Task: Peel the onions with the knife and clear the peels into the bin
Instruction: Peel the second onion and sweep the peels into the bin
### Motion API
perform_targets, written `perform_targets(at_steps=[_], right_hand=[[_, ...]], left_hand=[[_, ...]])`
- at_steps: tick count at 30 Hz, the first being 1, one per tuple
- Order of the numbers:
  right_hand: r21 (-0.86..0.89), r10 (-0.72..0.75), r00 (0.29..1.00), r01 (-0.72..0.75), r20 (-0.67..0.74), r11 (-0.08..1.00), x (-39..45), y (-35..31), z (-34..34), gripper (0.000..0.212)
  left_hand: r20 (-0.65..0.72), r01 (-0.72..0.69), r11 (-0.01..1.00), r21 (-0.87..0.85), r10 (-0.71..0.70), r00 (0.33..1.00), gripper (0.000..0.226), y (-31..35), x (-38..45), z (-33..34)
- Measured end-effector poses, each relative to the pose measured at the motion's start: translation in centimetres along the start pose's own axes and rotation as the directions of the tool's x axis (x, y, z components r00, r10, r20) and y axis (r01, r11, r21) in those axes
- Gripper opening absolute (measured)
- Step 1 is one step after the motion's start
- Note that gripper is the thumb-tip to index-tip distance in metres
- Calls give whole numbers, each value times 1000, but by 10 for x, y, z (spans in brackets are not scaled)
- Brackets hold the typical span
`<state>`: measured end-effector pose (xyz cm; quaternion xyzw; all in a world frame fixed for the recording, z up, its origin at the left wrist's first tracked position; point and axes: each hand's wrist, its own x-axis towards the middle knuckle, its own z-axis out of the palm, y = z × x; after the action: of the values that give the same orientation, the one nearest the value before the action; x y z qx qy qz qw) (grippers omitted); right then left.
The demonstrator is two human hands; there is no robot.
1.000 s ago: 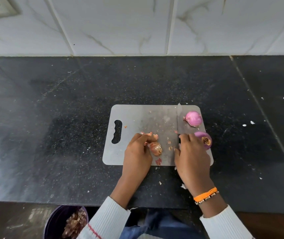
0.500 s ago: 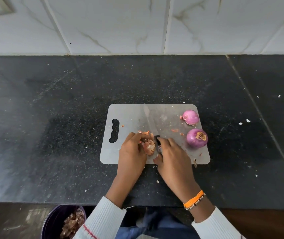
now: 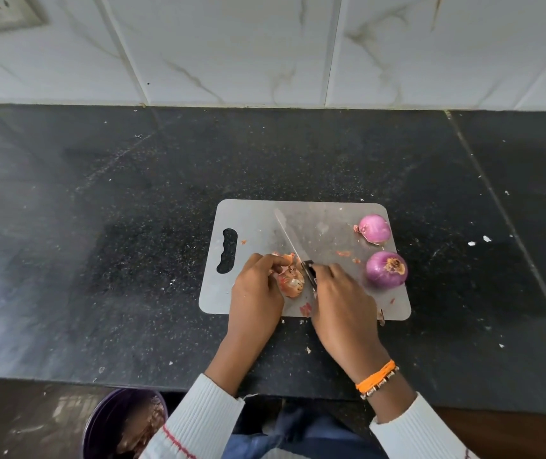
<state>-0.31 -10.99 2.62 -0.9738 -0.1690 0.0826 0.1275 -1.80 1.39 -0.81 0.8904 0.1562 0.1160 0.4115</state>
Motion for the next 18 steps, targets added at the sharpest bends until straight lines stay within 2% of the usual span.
perform_targets(at_steps=[5,7,9,12,15,18], right_hand=[[-57,-82,971,71,-223,996,39,5,-10,36],[-64,-122,961,110,-247,992,65,7,-9,39],[-77,-139,967,126,-212,989,87,7,-6,40],[-20,-117,972,116,-204,993,101,7,-1,39],[-10,-110,947,113,-300,994,84,15,-1,39],[75,5,927,25,-375,997,63,44,-17,36]], left_hand=[[-28,11,1000,9,-11,1000,36,-2,2,-1],[-19,21,1000,18,-20,1000,34,-2,3,-2],[-4,26,999,31,-26,1000,32,-1,2,-2],[16,27,998,50,-28,999,29,-2,2,-2],[37,34,998,57,-36,999,26,-2,2,-3],[50,40,997,59,-42,998,24,0,1,-4]])
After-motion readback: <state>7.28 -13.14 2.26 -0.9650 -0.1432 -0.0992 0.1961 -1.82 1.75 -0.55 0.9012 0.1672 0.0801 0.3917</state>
